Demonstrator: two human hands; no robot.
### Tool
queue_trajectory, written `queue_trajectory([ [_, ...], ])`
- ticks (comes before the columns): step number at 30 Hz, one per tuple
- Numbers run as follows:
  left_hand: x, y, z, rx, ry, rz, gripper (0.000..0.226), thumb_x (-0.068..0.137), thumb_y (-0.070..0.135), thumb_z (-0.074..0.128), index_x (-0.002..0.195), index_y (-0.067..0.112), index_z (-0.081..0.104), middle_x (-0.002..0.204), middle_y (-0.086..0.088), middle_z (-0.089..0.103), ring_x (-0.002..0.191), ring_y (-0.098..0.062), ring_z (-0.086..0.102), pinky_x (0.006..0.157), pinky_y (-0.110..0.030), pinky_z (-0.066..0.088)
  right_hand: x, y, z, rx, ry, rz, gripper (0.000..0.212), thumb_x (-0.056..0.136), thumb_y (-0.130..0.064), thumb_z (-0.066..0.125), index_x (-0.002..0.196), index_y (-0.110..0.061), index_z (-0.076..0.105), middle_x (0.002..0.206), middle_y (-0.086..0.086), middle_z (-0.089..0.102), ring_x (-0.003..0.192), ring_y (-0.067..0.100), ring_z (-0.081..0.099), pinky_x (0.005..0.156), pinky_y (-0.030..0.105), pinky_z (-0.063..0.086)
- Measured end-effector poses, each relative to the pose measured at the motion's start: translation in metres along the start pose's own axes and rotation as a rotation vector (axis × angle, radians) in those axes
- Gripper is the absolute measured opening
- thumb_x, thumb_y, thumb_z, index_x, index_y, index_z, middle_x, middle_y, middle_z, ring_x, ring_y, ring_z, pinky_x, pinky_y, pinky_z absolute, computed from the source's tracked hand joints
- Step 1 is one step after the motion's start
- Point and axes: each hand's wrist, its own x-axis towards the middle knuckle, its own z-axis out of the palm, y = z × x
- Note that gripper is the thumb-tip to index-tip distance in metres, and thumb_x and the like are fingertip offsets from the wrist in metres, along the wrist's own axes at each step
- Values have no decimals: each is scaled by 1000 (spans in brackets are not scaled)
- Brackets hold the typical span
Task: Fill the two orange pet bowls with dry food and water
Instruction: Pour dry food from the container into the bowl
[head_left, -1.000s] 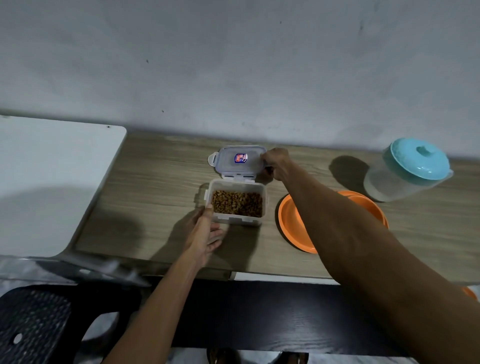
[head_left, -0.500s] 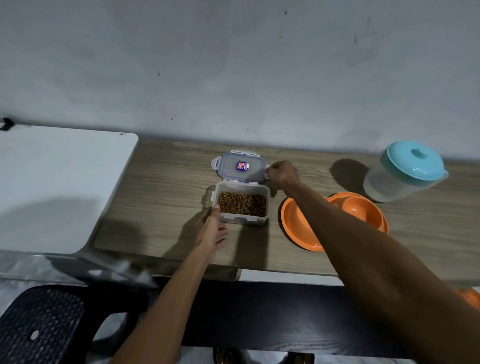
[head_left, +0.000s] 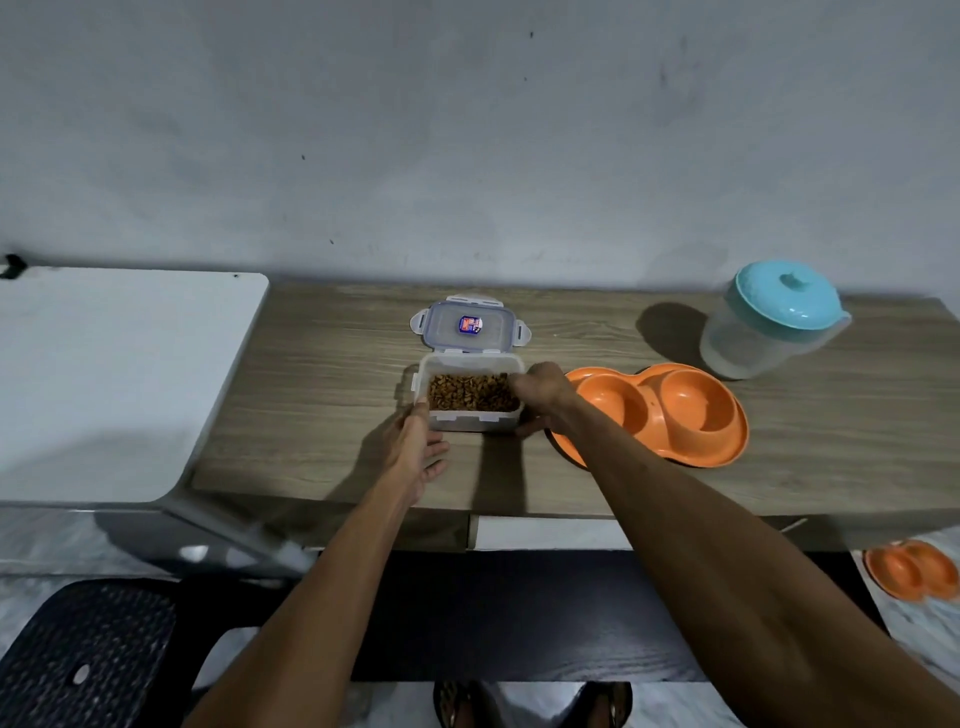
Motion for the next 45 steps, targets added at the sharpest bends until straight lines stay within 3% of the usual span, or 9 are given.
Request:
queue_trajectory([
  [10, -13, -1, 24, 161, -11, 105, 70, 98, 62, 22, 152, 18, 30, 124, -16, 57, 112, -28, 55, 95, -40, 44, -28, -1, -72, 386, -21, -36, 33, 89, -11, 63, 118, 2, 55, 121, 23, 59, 96, 41, 65, 63, 50, 61],
  [12, -20, 2, 38, 329, 28, 190, 63, 100, 54, 30, 145, 11, 42, 135, -14, 55, 123, -31, 52, 101, -41, 43, -34, 3, -95, 433, 23, -60, 36, 89, -13, 66, 119, 4, 56, 121, 25, 61, 91, 44, 66, 64, 52, 60],
  [15, -30, 5, 68, 710, 45, 357, 46, 98, 39, 50, 136, 14, 50, 136, -9, 57, 122, -27, 53, 78, -27, 35, -46, 15, -130, 483, 100, -106, 41, 89, -16, 69, 121, 6, 55, 115, 22, 64, 92, 37, 68, 72, 57, 59],
  [17, -28, -1, 87, 893, -16, 472, 51, 92, 39, 60, 137, 18, 49, 138, -8, 55, 126, -26, 52, 82, -28, 38, -53, 24, -149, 477, 133, -135, 43, 88, -20, 72, 118, 6, 56, 113, 21, 66, 94, 38, 69, 71, 56, 60],
  [23, -4, -23, 121, 1225, -115, 732, 77, 77, 49, 72, 142, 24, 41, 143, -5, 47, 132, -30, 44, 106, -45, 39, -72, 49, -187, 340, 286, -241, 27, 84, -26, 76, 82, -9, 55, 75, 20, 61, 63, 30, 68, 69, 56, 60],
  [33, 12, -41, 125, 1368, -99, 762, 81, 77, 54, 71, 145, 26, 39, 151, -1, 40, 137, -29, 39, 108, -54, 36, -86, 55, -190, -29, 513, -388, 43, 79, -33, 80, 87, 1, 55, 91, 12, 65, 68, 28, 71, 50, 50, 59],
  [38, 16, -44, 127, 1354, -74, 739, 78, 75, 53, 72, 142, 26, 43, 154, -1, 37, 139, -29, 36, 111, -53, 31, -83, 54, -185, -177, 566, -481, 50, 66, -53, 76, 75, -10, 53, 88, 10, 64, 74, 31, 67, 57, 53, 57],
  [41, 16, -45, 127, 1346, -75, 731, 77, 77, 51, 72, 143, 27, 42, 155, 1, 34, 141, -29, 33, 112, -53, 29, -84, 53, -183, -240, 593, -501, 42, 68, -46, 80, 72, -16, 49, 92, 7, 61, 77, 30, 63, 62, 51, 56],
  [45, 13, -45, 127, 1324, -72, 718, 75, 78, 48, 73, 143, 28, 42, 155, 3, 34, 140, -27, 33, 111, -55, 30, -86, 52, -182, -339, 617, -544, 40, 71, -38, 82, 76, -14, 51, 93, 5, 55, 84, 23, 53, 66, 31, 38],
])
